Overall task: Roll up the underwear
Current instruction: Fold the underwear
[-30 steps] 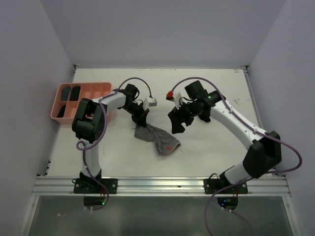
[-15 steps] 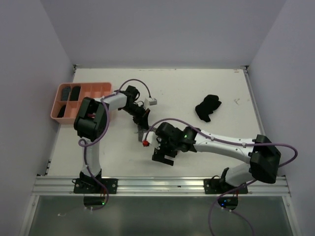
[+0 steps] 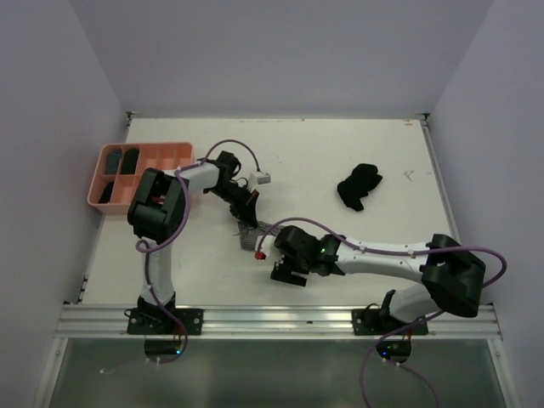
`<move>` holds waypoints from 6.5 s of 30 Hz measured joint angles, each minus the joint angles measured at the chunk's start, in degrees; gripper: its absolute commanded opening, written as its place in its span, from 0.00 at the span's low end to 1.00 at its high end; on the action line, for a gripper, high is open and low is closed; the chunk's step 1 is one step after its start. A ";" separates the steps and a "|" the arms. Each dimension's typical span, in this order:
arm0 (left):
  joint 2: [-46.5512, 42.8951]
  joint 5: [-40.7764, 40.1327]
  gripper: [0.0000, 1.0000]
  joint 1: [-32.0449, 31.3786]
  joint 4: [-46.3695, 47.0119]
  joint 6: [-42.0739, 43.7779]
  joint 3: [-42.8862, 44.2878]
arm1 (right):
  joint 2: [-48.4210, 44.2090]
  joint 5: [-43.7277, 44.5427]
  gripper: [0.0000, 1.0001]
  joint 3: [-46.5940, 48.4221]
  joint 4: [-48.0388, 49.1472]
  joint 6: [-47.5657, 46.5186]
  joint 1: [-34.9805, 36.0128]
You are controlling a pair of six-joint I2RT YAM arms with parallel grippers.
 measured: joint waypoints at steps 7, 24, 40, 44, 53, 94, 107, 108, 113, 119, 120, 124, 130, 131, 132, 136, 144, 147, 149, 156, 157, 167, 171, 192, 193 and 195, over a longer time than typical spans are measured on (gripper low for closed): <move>0.00 0.26 0.00 0.00 0.00 -0.39 -0.11 | -2.05 -1.25 0.70 -2.56 4.55 -1.90 -1.75; 0.33 0.48 0.00 0.07 -0.46 -0.76 0.15 | -1.44 -25.07 0.09 -3.13 0.50 -7.96 -19.39; -0.76 -3.82 0.00 -0.22 -5.70 6.82 1.03 | 34.07 -63.06 0.02 28.72 -40.06 -26.93 -41.48; -2.05 -6.58 0.00 -0.55 -6.60 9.68 0.61 | 50.01 -70.77 0.06 38.05 -51.67 -38.84 -47.41; -4.92 -11.98 0.15 -0.63 -6.91 15.61 -0.66 | 48.98 -71.45 0.39 40.33 -53.11 -37.90 -49.22; -26.71 -7.19 0.72 4.76 1.11 13.22 -4.04 | 36.65 -53.27 0.37 36.65 -22.82 -2.27 -36.76; -26.93 -4.52 0.45 3.96 -1.57 14.91 -18.67 | 37.66 -52.63 0.27 36.30 -19.52 0.39 -37.44; -26.23 -4.87 0.47 3.87 -0.39 14.45 -18.51 | 37.70 -52.74 0.27 36.30 -19.52 0.57 -37.48; -18.62 -7.67 0.50 3.61 4.96 9.88 -15.32 | 37.75 -52.87 0.27 36.30 -19.50 0.98 -37.53; -10.16 -10.34 0.58 3.67 11.37 3.87 -6.43 | 37.46 -54.71 0.25 34.29 -18.64 1.90 -37.81; -9.81 -10.58 0.59 3.67 12.02 3.04 -5.07 | 37.24 -55.25 0.24 33.57 -18.49 2.16 -37.92; -8.44 -10.91 0.69 3.69 15.02 0.48 1.70 | 36.63 -57.29 0.24 30.60 -18.64 3.69 -37.92; -7.02 -10.86 0.84 3.67 20.28 -4.96 6.86 | 35.50 -61.86 0.44 27.06 -18.14 8.09 -36.06; -6.80 -10.78 0.94 3.69 20.76 -5.81 7.37 | 34.80 -61.94 0.45 26.56 -17.92 8.59 -35.41; -6.75 -10.67 1.00 3.72 21.07 -6.27 7.52 | 33.75 -61.86 0.45 26.03 -17.64 9.38 -34.51; -8.72 -10.01 1.00 4.09 19.74 -7.19 6.75 | 29.09 -62.29 0.46 26.10 -17.99 10.86 -33.81; -27.34 -13.35 1.00 4.35 13.86 -4.98 -8.07 | 19.80 -57.70 0.38 28.22 -15.78 11.58 -40.83; -29.42 -15.23 1.00 4.35 12.33 -5.14 -11.69 | 22.97 -56.81 0.37 27.15 -13.66 13.38 -40.26; -28.46 -17.09 1.00 3.96 11.96 -5.66 -13.92 | 26.29 -56.72 0.37 25.75 -11.91 15.26 -39.69; -19.61 -20.37 1.00 0.46 11.56 -8.04 -16.37 | 32.06 -61.09 0.37 19.15 -6.23 23.08 -39.01; -18.25 -20.04 1.00 0.22 11.41 -8.37 -15.39 | 32.06 -62.01 0.35 18.36 -5.05 24.20 -39.01; -3.52 -17.92 1.00 0.11 14.21 -12.04 3.41 | 32.06 -68.43 0.50 12.74 7.32 36.13 -33.33; 0.92 -16.57 1.00 0.11 14.53 -12.87 9.84 | 32.04 -69.00 0.51 13.16 12.00 40.35 -31.19; -29.70 -28.13 1.00 -8.44 18.01 -11.93 -9.03 | 23.43 -57.59 0.35 24.79 12.26 42.03 -42.97; -29.70 -28.33 1.00 -10.19 17.22 -11.91 -10.43 | 24.02 -56.72 0.35 25.66 12.07 42.56 -42.77; -29.68 -28.81 1.00 -13.03 15.32 -12.07 -14.21 | 25.00 -55.89 0.33 26.38 11.93 43.65 -42.69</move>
